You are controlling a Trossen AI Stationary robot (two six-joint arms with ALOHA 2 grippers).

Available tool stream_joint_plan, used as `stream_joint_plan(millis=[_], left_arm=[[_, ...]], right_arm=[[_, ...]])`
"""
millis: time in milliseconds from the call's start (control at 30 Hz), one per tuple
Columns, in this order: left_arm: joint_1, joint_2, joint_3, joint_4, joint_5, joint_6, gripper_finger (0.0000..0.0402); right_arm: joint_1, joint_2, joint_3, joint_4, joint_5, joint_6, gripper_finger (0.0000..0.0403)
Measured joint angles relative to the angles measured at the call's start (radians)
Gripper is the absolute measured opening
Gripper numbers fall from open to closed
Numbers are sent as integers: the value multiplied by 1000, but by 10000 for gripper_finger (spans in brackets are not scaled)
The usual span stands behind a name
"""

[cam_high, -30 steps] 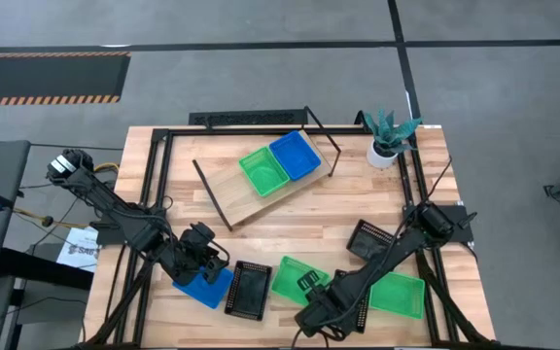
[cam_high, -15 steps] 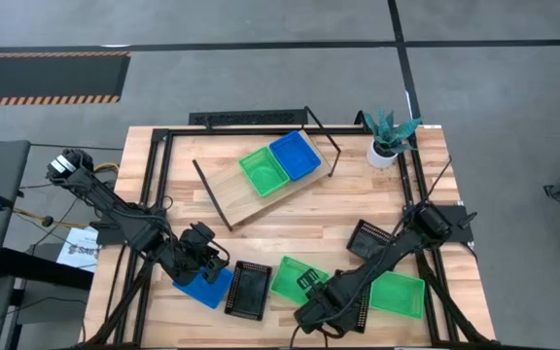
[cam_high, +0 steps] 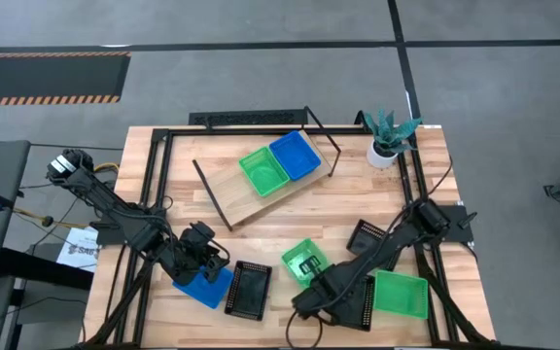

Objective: Stack baskets on shelf by color
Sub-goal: Stack the left green bin on top of the other green bin on the shelf

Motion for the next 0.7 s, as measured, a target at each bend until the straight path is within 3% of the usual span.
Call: stream_joint_plan(millis=[233, 500, 700], left_arm=[[0, 0, 0, 0, -6, 0, 253], [0, 0, 0, -1, -29, -17, 253], [4, 0, 0, -2, -31, -39, 253]], right_arm=[[-62, -144, 63, -113, 9, -46, 8], [-251, -328, 102, -75, 312, -260, 6], [-438, -329, 105, 54, 339, -500, 11]])
